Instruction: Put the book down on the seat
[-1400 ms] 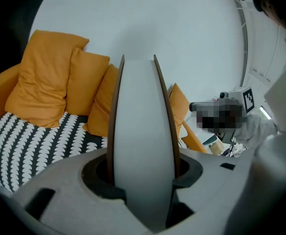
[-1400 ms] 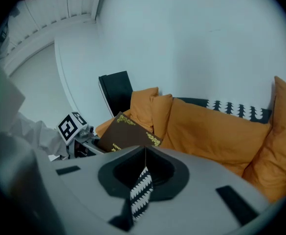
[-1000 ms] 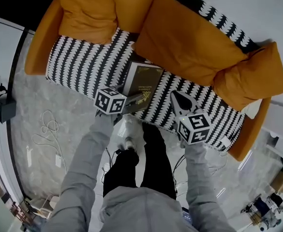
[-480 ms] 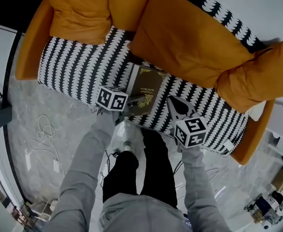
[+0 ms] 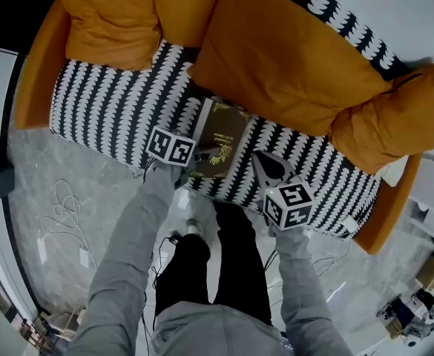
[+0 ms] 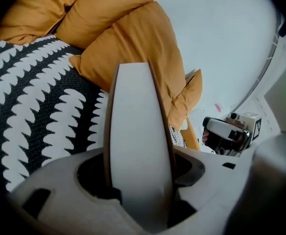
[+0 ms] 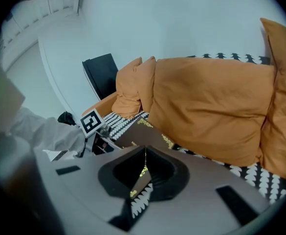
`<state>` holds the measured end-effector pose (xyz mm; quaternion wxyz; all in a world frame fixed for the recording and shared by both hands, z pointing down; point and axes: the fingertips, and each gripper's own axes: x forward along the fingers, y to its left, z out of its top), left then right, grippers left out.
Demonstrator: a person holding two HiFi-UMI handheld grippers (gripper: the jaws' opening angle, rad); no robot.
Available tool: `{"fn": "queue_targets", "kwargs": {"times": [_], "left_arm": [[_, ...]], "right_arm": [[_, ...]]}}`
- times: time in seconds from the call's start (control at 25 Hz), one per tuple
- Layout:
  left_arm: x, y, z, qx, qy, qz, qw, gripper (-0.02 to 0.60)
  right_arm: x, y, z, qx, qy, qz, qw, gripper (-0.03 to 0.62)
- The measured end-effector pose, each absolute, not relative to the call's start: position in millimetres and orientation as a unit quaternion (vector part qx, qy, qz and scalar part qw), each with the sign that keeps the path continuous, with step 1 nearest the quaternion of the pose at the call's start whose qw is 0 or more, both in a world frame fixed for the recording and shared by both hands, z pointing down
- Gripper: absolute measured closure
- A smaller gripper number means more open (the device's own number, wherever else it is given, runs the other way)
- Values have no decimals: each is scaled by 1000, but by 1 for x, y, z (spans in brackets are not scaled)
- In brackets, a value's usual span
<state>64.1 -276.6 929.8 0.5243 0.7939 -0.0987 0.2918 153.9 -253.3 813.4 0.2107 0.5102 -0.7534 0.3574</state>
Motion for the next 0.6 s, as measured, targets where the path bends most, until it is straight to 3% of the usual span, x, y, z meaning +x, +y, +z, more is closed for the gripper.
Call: {"fn": "queue_targets", "kwargs": {"times": [0.12, 0.24, 0.6], "left_arm": [[58, -286, 929, 804, -120, 307, 496, 274], [47, -295, 922, 807, -143, 309, 482, 249], [16, -320, 931, 802, -196, 336, 452, 238]], "right_arm": [[152, -255, 810, 509, -753, 359, 211, 564], [149, -253, 802, 508, -754, 357, 212, 563], [155, -253, 812, 503, -752, 368, 213, 563]]}}
